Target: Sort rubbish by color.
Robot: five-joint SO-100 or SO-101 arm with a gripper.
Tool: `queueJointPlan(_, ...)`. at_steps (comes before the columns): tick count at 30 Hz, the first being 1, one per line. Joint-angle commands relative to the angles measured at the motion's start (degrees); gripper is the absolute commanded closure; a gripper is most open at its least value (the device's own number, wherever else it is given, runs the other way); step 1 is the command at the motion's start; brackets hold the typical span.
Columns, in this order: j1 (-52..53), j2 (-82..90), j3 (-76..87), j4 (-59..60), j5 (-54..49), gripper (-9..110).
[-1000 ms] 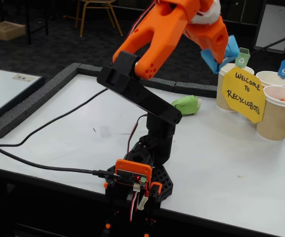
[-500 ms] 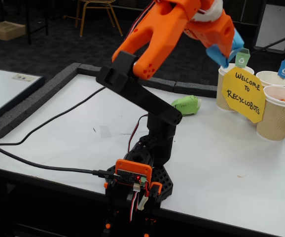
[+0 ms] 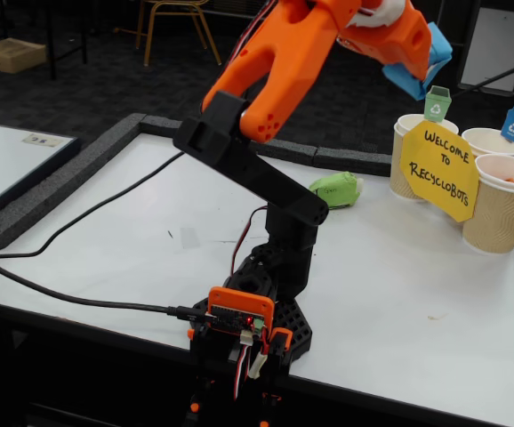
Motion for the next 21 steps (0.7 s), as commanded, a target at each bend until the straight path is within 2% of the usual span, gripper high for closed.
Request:
queueJointPlan(1,1.93,0.00,-7.56,3.34,-1.76,101)
queueJointPlan(11,2.90,0.00,-14.33,4.31,-1.76,101)
queueJointPlan(21,2.99,-9.23,-17.23,-8.09,-1.67,101)
